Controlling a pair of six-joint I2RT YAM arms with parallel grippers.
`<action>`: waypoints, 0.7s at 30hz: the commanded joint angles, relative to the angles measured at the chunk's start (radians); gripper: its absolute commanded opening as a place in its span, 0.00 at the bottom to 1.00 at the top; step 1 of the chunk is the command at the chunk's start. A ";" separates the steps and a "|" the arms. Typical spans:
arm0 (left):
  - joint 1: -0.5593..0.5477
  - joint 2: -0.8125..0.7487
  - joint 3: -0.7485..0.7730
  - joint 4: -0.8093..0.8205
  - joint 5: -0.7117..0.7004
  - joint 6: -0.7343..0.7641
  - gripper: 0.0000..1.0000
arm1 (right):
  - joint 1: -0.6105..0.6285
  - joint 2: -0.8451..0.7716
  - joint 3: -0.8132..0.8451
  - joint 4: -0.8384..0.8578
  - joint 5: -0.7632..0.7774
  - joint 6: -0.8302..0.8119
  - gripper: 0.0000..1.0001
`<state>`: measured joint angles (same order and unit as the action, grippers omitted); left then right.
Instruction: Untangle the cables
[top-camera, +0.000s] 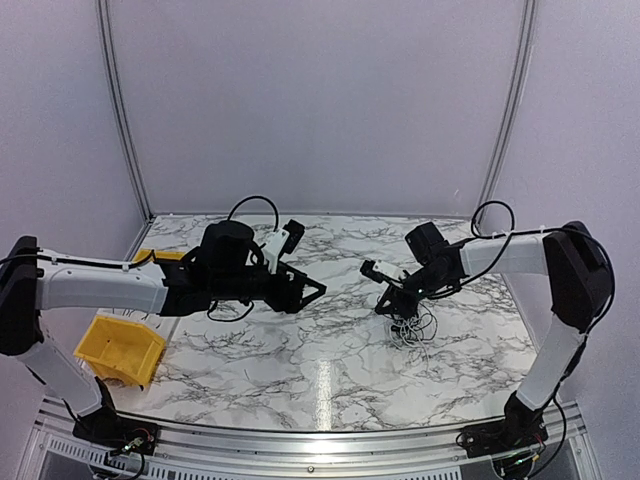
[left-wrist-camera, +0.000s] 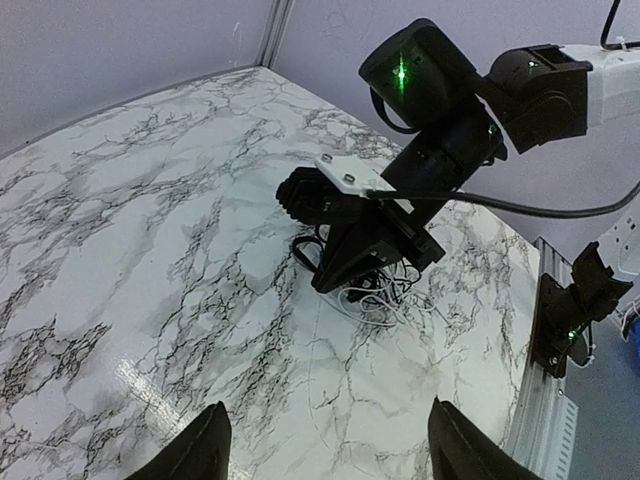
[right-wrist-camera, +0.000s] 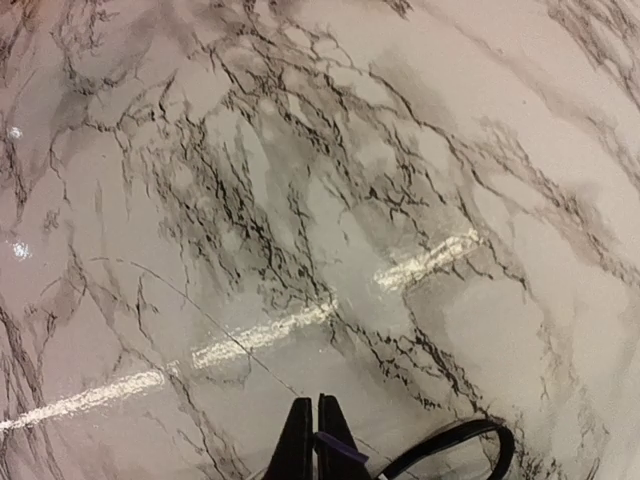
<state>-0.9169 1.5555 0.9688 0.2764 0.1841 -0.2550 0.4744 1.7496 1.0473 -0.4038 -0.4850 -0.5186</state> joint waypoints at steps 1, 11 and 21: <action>-0.019 -0.040 -0.027 0.076 0.078 0.029 0.70 | 0.012 -0.039 0.070 -0.031 -0.052 0.016 0.00; -0.135 -0.114 -0.063 0.092 0.033 0.204 0.61 | 0.012 -0.298 0.155 -0.161 -0.341 0.039 0.00; -0.287 -0.103 -0.035 0.229 -0.286 0.189 0.50 | 0.016 -0.419 0.263 -0.194 -0.414 0.110 0.00</action>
<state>-1.1564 1.4406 0.9134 0.3862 0.0612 -0.0849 0.4786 1.3750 1.2755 -0.5610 -0.8318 -0.4442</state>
